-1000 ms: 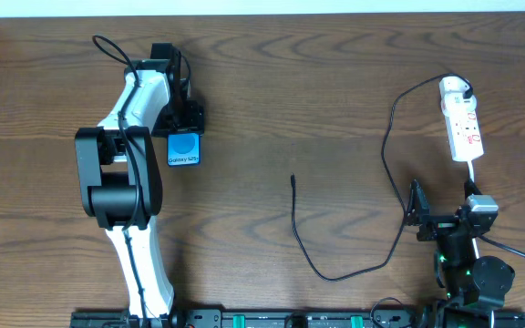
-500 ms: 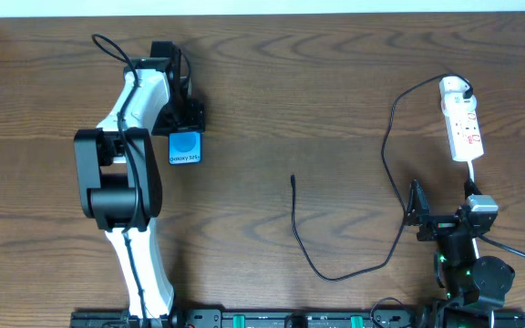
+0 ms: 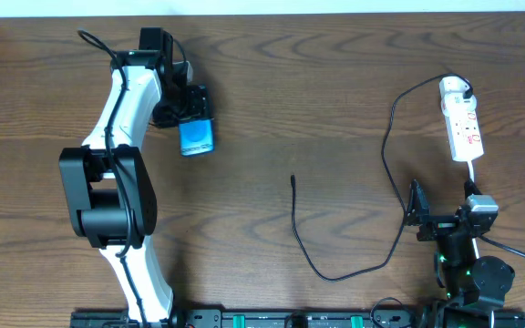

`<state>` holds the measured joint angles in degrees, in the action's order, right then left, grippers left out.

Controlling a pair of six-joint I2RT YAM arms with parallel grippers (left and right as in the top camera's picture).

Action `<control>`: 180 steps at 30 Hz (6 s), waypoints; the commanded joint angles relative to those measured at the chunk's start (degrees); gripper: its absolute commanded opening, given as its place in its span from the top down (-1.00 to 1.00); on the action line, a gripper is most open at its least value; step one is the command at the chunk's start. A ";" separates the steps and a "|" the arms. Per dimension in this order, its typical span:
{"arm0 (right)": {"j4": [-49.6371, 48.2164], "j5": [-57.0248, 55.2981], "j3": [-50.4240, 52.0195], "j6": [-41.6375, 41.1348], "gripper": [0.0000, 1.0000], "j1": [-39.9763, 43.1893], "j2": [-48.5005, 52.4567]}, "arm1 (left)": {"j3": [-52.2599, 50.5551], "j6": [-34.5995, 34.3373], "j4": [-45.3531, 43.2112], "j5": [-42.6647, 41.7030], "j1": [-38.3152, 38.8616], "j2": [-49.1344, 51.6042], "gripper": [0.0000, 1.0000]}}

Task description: Plug charger to phone and switch on socket

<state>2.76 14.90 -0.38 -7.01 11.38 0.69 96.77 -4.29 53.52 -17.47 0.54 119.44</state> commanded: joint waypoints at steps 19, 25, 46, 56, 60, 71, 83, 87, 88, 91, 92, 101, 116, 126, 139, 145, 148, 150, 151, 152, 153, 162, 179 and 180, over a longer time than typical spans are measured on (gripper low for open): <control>0.28 -0.24 0.07 -0.24 -0.99 -0.22 -0.35 | 1.03 -48.89 -0.07 -56.43 0.07 -2.21 0.85; 0.28 -0.24 0.07 -0.24 -0.98 -0.22 -0.35 | 1.03 -56.50 -0.07 -64.78 0.07 -2.21 0.85; 0.28 -0.24 0.07 -0.24 -0.98 -0.22 -0.35 | 1.03 -58.60 -0.07 -65.85 0.02 -2.21 0.85; 0.28 -0.24 0.07 -0.24 -0.99 -0.22 -0.35 | 1.03 -58.60 -0.07 -65.88 0.02 -2.21 0.85; 0.28 -0.24 0.07 -0.24 -0.99 -0.22 -0.35 | 1.03 -58.60 -0.07 -65.88 0.02 -2.21 0.85; 0.28 -0.24 0.07 -0.24 -0.99 -0.22 -0.35 | 1.03 -58.58 -0.04 -65.88 0.02 -2.21 0.85; 0.28 -0.24 0.07 -0.24 -0.99 -0.22 -0.35 | 1.03 -58.60 -0.07 -65.88 0.02 -2.21 0.85; 0.28 -0.24 0.07 -0.24 -0.98 -0.22 -0.35 | 1.03 -58.60 -0.07 -65.88 0.02 -2.21 0.85; 0.28 -0.24 0.07 -0.24 -0.99 -0.22 -0.35 | 1.03 -58.60 -0.07 -65.88 0.02 -2.21 0.85; 0.28 -0.24 0.07 -0.24 -0.99 -0.22 -0.35 | 1.03 -58.60 -0.04 -65.88 0.02 -2.21 0.85; 0.28 -0.24 0.07 -0.24 -0.99 -0.22 -0.35 | 1.03 -58.60 -0.07 -65.85 0.02 -2.21 0.85; 0.28 -0.24 0.07 -0.24 -0.98 -0.22 -0.35 | 1.03 -58.58 -0.07 -65.88 0.02 -2.21 0.85; 0.28 -0.24 0.07 -0.24 -0.98 -0.22 -0.35 | 1.03 -58.60 -0.07 -65.85 0.02 -2.21 0.85; 0.28 -0.26 0.07 -0.24 -0.99 -0.22 -0.35 | 1.03 -58.60 -0.07 -65.85 0.02 -2.21 0.85; -5.57 -1.05 0.07 -2.27 -0.98 -0.22 -0.35 | 1.03 -58.60 -0.07 -60.28 0.02 -2.21 0.85; -13.29 -0.79 -0.68 -11.78 -0.99 -0.22 -0.35 | 1.03 -58.60 -0.17 -50.38 0.04 -2.21 0.84; -13.07 0.50 -2.97 -16.59 -0.99 -0.22 -0.02 | 1.03 -58.60 -1.92 -46.80 0.11 -2.21 0.86; -12.52 0.68 -4.87 -18.80 -0.99 -0.22 0.79 | 1.03 -58.62 -2.67 -44.96 0.28 -2.23 0.86; -11.82 0.70 -6.34 -19.15 -0.99 -0.22 1.62 | 1.03 -58.64 -2.82 -44.06 0.46 -2.23 0.85; -10.62 0.72 -8.04 -19.12 -0.99 -0.22 2.75 | 1.03 -58.64 -3.08 -43.39 0.63 -2.23 0.86; -9.35 0.96 -9.68 -19.12 -0.99 -0.22 4.00 | 1.03 -58.62 -3.39 -42.38 0.94 -2.23 0.85; -3.32 18.10 -30.73 -19.37 -0.98 -0.22 33.00 | 1.03 -63.39 -6.80 -31.41 5.40 -3.48 0.85; -36.04 50.53 -41.88 -50.25 -0.99 -2.60 76.61 | 1.03 -68.50 -7.50 -20.37 5.81 -14.36 0.86; -36.22 49.92 -41.88 -50.62 -0.99 -3.37 77.55 | 1.03 -68.65 -7.50 -20.37 5.81 -14.45 0.86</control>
<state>-32.18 63.33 -41.56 -49.50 10.17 75.70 96.77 -71.70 46.06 -38.83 6.52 106.78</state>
